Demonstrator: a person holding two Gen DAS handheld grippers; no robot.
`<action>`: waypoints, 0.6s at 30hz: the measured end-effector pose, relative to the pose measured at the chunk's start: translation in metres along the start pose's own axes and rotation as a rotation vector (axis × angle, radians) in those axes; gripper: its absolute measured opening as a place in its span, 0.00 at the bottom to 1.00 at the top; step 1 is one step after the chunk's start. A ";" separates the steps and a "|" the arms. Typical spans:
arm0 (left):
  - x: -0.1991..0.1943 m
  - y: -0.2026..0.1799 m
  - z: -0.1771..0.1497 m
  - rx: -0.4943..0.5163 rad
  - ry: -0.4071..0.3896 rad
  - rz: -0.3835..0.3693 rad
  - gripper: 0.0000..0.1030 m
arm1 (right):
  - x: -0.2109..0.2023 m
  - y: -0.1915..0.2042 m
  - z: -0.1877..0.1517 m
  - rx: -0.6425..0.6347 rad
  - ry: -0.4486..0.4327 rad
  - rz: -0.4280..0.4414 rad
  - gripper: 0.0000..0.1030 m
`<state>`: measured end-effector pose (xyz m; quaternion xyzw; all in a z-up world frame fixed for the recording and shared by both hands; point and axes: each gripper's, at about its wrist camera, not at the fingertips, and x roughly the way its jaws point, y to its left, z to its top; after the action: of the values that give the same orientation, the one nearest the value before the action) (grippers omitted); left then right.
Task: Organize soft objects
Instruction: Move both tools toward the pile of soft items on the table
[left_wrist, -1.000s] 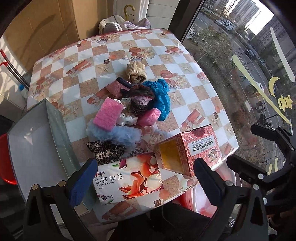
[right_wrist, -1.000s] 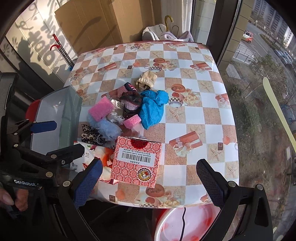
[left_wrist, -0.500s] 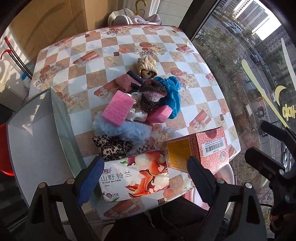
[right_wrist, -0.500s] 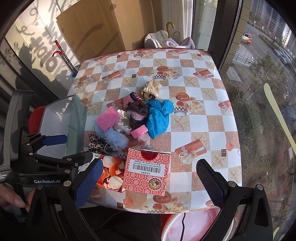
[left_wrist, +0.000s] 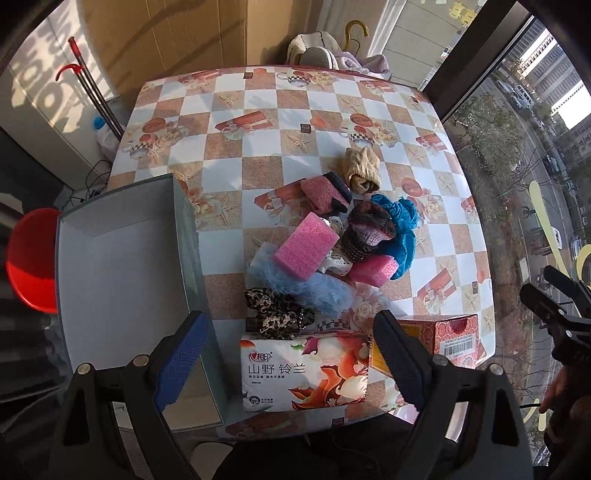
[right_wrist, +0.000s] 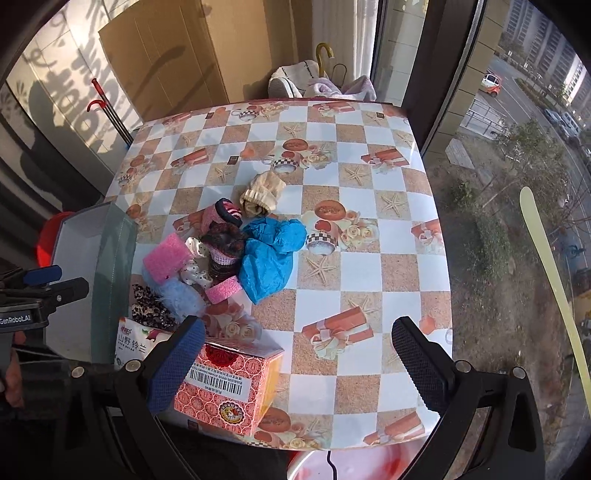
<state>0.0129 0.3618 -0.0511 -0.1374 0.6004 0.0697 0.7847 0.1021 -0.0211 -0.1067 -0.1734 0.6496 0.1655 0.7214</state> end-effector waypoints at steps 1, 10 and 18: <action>0.001 -0.014 -0.002 -0.001 -0.006 0.013 0.90 | -0.002 -0.003 0.000 0.010 -0.028 0.009 0.99; -0.003 -0.053 -0.012 0.031 0.058 0.045 0.90 | 0.012 0.011 0.008 -0.100 -0.030 0.044 0.99; -0.040 -0.080 -0.044 0.029 0.117 0.084 0.90 | 0.033 0.013 0.008 -0.120 0.071 0.045 0.99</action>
<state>-0.0164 0.2748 -0.0128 -0.1047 0.6516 0.0856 0.7464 0.1065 -0.0058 -0.1391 -0.2076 0.6674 0.2139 0.6824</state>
